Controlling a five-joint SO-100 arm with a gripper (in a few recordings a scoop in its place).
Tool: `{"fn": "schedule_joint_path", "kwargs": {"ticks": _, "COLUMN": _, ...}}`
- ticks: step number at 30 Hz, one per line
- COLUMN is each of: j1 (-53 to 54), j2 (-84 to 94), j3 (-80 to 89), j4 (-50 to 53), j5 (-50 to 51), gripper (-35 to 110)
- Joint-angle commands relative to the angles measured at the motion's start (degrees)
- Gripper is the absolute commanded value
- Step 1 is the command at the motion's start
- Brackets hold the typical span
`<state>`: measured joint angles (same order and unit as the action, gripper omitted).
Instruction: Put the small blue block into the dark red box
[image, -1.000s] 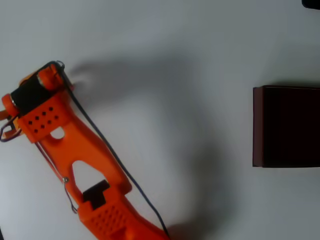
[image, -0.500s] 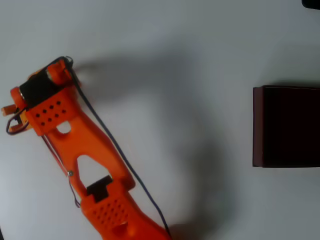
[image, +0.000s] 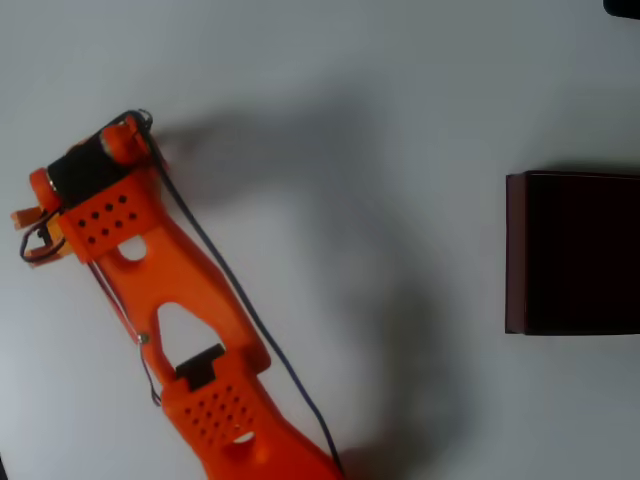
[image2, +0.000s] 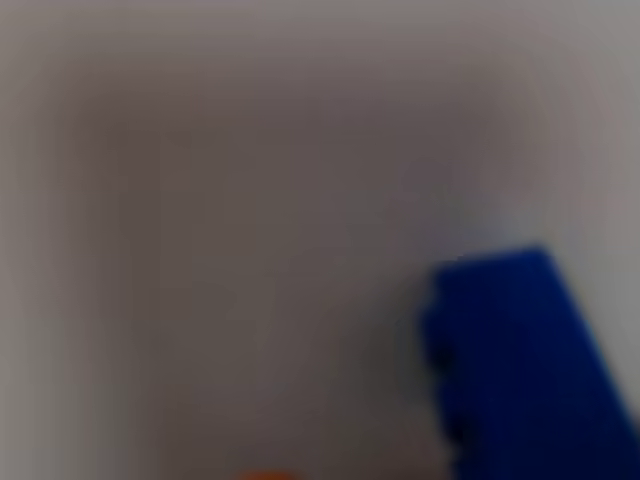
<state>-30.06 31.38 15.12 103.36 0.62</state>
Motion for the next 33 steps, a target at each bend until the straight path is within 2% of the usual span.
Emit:
{"fn": "schedule_joint_path", "kwargs": {"ticks": 1, "j1": -0.97, "j2": 0.62, "j3": -2.46, "j4": 1.49, "j5": 0.53, "gripper": 23}}
{"fn": "schedule_joint_path", "kwargs": {"ticks": 10, "j1": -1.05, "j2": -0.44, "j3": -3.16, "j4": 1.58, "j5": 0.97, "gripper": 21}}
{"fn": "schedule_joint_path", "kwargs": {"ticks": 15, "j1": -0.62, "j2": -0.7, "j3": -3.6, "j4": 1.67, "j5": 1.14, "gripper": 0}}
{"fn": "schedule_joint_path", "kwargs": {"ticks": 24, "j1": -0.44, "j2": 1.23, "j3": -1.76, "j4": 1.76, "j5": 1.49, "gripper": 0}}
{"fn": "schedule_joint_path", "kwargs": {"ticks": 28, "j1": 1.49, "j2": 9.32, "j3": 5.71, "j4": 1.76, "j5": 1.93, "gripper": 0}}
{"fn": "schedule_joint_path", "kwargs": {"ticks": 33, "j1": 8.0, "j2": 28.3, "j3": 21.62, "j4": 1.76, "j5": 3.25, "gripper": 0}}
